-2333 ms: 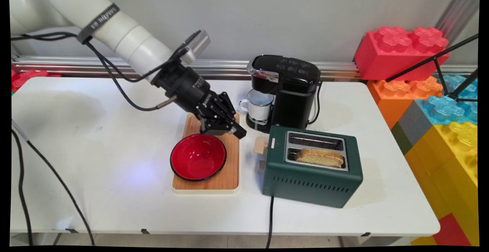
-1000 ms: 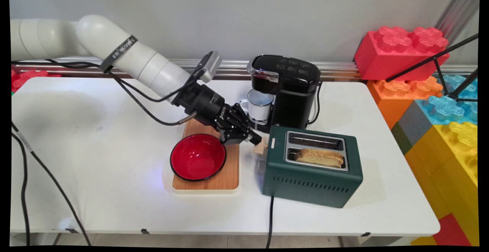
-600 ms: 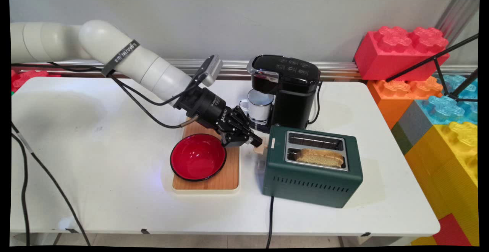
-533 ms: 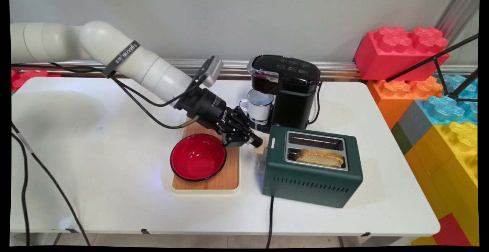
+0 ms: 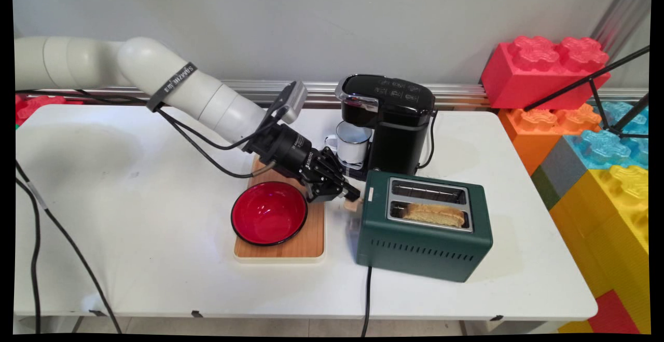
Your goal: Press the toaster switch
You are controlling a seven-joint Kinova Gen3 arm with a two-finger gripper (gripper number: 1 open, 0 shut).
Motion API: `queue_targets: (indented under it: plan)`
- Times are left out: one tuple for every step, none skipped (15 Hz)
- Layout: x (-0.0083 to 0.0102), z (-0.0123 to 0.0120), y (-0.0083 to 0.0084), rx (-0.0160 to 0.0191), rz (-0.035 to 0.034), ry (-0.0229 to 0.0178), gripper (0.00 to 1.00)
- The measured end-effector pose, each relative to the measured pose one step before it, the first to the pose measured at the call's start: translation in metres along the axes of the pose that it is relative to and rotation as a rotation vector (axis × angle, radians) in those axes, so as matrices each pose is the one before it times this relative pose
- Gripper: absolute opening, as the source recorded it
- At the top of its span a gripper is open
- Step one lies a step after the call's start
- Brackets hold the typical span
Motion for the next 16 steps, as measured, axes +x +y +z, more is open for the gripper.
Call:
queue_targets:
  plan:
    - [-0.00101,0.00043,-0.00039,0.00048,0.00056,-0.00194,0.0]
    - [-0.00136,0.00032,-0.00043,-0.00001,0.00077,-0.00298,0.0]
    - [-0.00133,0.00013,-0.00031,-0.00038,0.001,-0.00297,0.0]
    - [-0.00164,0.00023,-0.00003,-0.00099,0.00072,-0.00376,0.0]
    - [-0.00106,0.00036,-0.00009,-0.00118,0.00106,-0.00277,0.0]
    - [-0.00071,0.00035,-0.00001,-0.0007,0.0007,-0.00154,0.0]
    - [-0.00106,0.00062,-0.00017,-0.0011,0.00094,-0.00211,0.0]
    - [-0.00119,0.00084,-0.00017,-0.00075,0.001,-0.00214,0.0]
    - [-0.00122,0.00102,-0.00018,0.00003,0.00088,-0.00167,0.0]
    - [-0.00074,0.00116,-0.00026,-0.00014,0.00118,-0.00085,0.0]
    - [-0.0008,0.00161,-0.00027,-0.00047,0.00133,-0.00107,0.0]
    - [-0.00079,0.0018,-0.00021,0.00001,0.00127,-0.00056,0.0]
    - [-0.00042,0.00135,-0.00022,-0.00027,0.00116,-0.00049,0.0]
    - [-0.00042,0.0014,-0.00022,0.00022,0.00085,-0.00015,0.0]
    - [-0.00039,0.00134,-0.00032,0.00065,0.00076,-0.00015,0.0]
    - [-0.0004,0.00115,-0.00032,0.00069,0.00094,-0.00045,0.0]
